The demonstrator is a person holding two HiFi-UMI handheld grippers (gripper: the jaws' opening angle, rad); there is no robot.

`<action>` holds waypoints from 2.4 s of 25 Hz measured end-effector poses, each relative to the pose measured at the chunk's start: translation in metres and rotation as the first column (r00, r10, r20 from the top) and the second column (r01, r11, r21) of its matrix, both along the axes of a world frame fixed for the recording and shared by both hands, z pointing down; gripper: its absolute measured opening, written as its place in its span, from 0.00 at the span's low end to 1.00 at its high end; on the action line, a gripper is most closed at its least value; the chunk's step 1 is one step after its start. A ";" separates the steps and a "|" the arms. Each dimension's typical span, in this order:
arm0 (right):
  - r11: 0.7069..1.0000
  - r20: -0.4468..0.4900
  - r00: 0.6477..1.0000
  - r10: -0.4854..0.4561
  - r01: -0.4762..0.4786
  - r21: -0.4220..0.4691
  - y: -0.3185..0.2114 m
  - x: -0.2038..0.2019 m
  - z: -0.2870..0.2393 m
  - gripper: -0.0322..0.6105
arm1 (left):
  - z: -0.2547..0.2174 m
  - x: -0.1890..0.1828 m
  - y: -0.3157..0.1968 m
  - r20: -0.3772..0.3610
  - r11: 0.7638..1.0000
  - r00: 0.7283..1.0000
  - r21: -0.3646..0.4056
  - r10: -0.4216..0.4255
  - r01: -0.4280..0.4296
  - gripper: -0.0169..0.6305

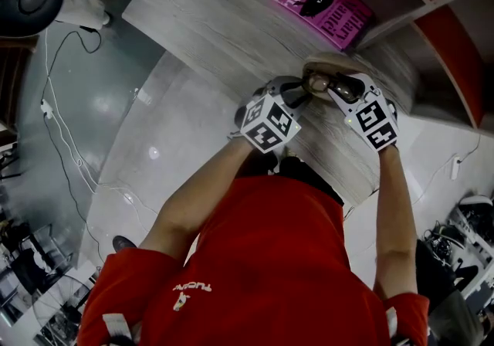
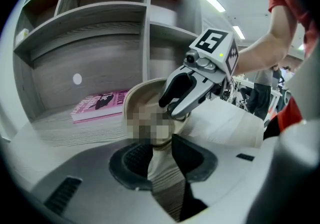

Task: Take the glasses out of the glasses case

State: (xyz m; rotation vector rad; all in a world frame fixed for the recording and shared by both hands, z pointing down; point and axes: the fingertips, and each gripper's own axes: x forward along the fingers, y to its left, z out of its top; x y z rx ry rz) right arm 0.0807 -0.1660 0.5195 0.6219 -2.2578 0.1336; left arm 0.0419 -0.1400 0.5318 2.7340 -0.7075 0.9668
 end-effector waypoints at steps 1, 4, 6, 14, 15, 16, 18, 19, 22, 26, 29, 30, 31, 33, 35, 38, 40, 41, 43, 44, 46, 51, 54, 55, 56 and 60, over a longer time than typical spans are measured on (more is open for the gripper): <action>0.999 -0.019 0.999 -0.034 0.034 -0.010 0.001 -0.001 0.002 0.28 | 0.000 0.000 0.000 0.001 1.000 1.000 0.000 0.001 -0.001 0.20; 0.993 -0.082 0.990 -0.119 0.117 -0.034 0.003 -0.004 0.003 0.28 | 0.000 -0.001 0.001 0.003 1.000 1.000 0.000 0.002 -0.002 0.20; 0.985 -0.118 0.979 -0.167 0.162 -0.054 0.003 -0.006 0.005 0.27 | 0.000 -0.001 0.001 0.006 1.000 1.000 0.000 0.005 -0.005 0.20; 0.945 -0.142 0.949 -0.281 0.249 -0.213 0.006 -0.003 0.019 0.20 | 0.002 0.000 0.000 0.015 1.000 1.000 0.000 0.014 -0.014 0.20; 0.941 -0.139 0.948 -0.287 0.253 -0.224 0.006 -0.003 0.019 0.18 | 0.002 0.000 0.000 0.015 1.000 1.000 -0.001 0.014 -0.014 0.20; 0.938 -0.137 0.946 -0.292 0.256 -0.232 0.007 -0.003 0.018 0.17 | 0.002 0.000 0.000 0.015 1.000 1.000 -0.001 0.014 -0.014 0.20; 0.935 -0.132 0.945 -0.300 0.263 -0.240 0.008 -0.003 0.016 0.16 | 0.001 0.000 0.000 0.017 1.000 1.000 0.000 0.016 -0.016 0.20; 0.934 -0.130 0.945 -0.302 0.265 -0.241 0.009 -0.003 0.015 0.16 | 0.001 0.000 0.000 0.017 1.000 1.000 0.000 0.017 -0.017 0.20; 0.932 -0.124 0.943 -0.310 0.276 -0.234 0.011 -0.005 0.011 0.13 | 0.001 -0.001 0.001 0.017 1.000 1.000 0.001 0.020 -0.020 0.20; 0.930 -0.117 0.940 -0.321 0.289 -0.226 0.016 -0.007 0.005 0.10 | 0.001 -0.001 0.000 0.014 1.000 1.000 0.002 0.019 -0.019 0.20; 0.930 -0.120 0.937 -0.327 0.297 -0.218 0.019 -0.007 0.002 0.10 | 0.000 -0.001 0.000 0.013 1.000 1.000 0.004 0.020 -0.020 0.20; 0.930 -0.119 0.936 -0.330 0.300 -0.214 0.020 -0.008 0.001 0.10 | -0.001 -0.002 0.000 0.012 1.000 1.000 0.004 0.019 -0.019 0.19; 0.929 -0.118 0.936 -0.333 0.304 -0.209 0.021 -0.009 -0.001 0.10 | -0.001 -0.003 0.000 0.011 1.000 1.000 0.005 0.018 -0.018 0.19; 0.931 -0.115 0.935 -0.335 0.309 -0.195 0.022 -0.009 -0.004 0.10 | -0.002 -0.003 0.001 0.008 1.000 1.000 0.005 0.017 -0.017 0.19; 0.934 -0.113 0.936 -0.333 0.311 -0.177 0.022 -0.010 -0.008 0.10 | -0.002 -0.004 0.002 0.007 1.000 1.000 0.006 0.018 -0.018 0.19; 0.940 -0.112 0.939 -0.326 0.310 -0.144 0.021 -0.013 -0.016 0.10 | -0.004 -0.004 0.004 0.006 1.000 1.000 0.009 0.019 -0.019 0.19; 0.944 -0.117 0.941 -0.319 0.305 -0.122 0.021 -0.013 -0.022 0.10 | -0.005 -0.004 0.006 0.004 1.000 1.000 0.011 0.020 -0.020 0.19; 0.947 -0.124 0.942 -0.313 0.300 -0.112 0.020 -0.012 -0.024 0.10 | -0.005 -0.004 0.007 0.003 1.000 1.000 0.012 0.020 -0.020 0.19; 0.952 -0.133 0.944 -0.301 0.290 -0.096 0.020 -0.011 -0.031 0.10 | -0.007 -0.004 0.008 0.001 1.000 1.000 0.016 0.021 -0.021 0.19; 0.954 -0.122 0.947 -0.297 0.287 -0.089 0.021 -0.012 -0.035 0.10 | -0.008 -0.003 0.009 0.000 1.000 1.000 0.017 0.021 -0.021 0.19; 0.956 -0.083 0.954 -0.288 0.281 -0.085 0.024 -0.015 -0.041 0.10 | -0.009 -0.003 0.010 -0.003 1.000 1.000 0.021 0.022 -0.022 0.19; 0.956 -0.015 0.960 -0.281 0.279 -0.087 0.033 -0.020 -0.061 0.10 | -0.012 -0.003 0.012 -0.007 0.999 1.000 0.025 0.024 -0.023 0.19; 0.952 0.007 0.957 -0.291 0.290 -0.096 0.041 -0.022 -0.067 0.10 | -0.010 -0.005 0.015 -0.008 0.999 1.000 0.025 0.022 -0.022 0.19; 0.951 0.012 0.956 -0.293 0.293 -0.101 0.044 -0.023 -0.067 0.10 | -0.009 -0.006 0.016 -0.008 0.999 1.000 0.024 0.023 -0.022 0.19; 0.949 0.016 0.955 -0.296 0.296 -0.107 0.047 -0.023 -0.067 0.10 | -0.008 -0.006 0.018 -0.008 0.999 1.000 0.024 0.023 -0.023 0.19; 0.944 0.019 0.952 -0.304 0.304 -0.126 0.061 -0.022 -0.063 0.10 | -0.005 -0.006 0.025 -0.007 1.000 1.000 0.020 0.025 -0.025 0.19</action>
